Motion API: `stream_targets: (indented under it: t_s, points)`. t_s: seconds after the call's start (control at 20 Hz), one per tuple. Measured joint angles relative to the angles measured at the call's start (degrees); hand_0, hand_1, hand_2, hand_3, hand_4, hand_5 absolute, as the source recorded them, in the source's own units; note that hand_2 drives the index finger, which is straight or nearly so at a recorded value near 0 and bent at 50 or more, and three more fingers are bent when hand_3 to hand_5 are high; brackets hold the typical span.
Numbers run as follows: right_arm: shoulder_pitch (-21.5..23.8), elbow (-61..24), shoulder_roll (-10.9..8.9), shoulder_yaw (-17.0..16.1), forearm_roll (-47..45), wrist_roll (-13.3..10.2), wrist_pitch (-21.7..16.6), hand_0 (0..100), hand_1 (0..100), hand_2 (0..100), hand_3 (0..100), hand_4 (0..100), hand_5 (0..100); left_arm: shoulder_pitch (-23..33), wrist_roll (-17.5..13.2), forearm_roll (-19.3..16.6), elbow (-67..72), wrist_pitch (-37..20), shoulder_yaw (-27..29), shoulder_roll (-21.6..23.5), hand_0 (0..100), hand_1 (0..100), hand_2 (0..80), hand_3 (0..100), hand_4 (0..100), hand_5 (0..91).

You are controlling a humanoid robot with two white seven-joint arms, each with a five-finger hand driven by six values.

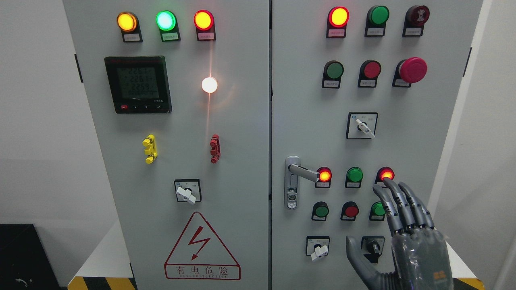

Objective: Release door handle
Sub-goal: 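Open the right hand and pull it away from the handle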

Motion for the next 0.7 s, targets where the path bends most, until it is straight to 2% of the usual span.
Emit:
stream_targets:
  t_s: [0.3, 0.7]
  points:
    - [0.46, -0.65, 0.05, -1.22, -1.19, -0.57, -2.04, 46, 21, 3, 14, 14, 17, 0.00, 0.00, 0.01, 0.00, 0.00, 0.00, 0.00, 12, 56, 0.0, 0, 0, 0.0]
    - [0.88, -1.67, 0.11, -1.87, -1.68, -0.67, -2.65, 45, 23, 5, 17, 19, 22, 0.00, 0.00, 0.01, 0.00, 0.00, -0.01, 0.00, 12, 56, 0.0, 0, 0, 0.0]
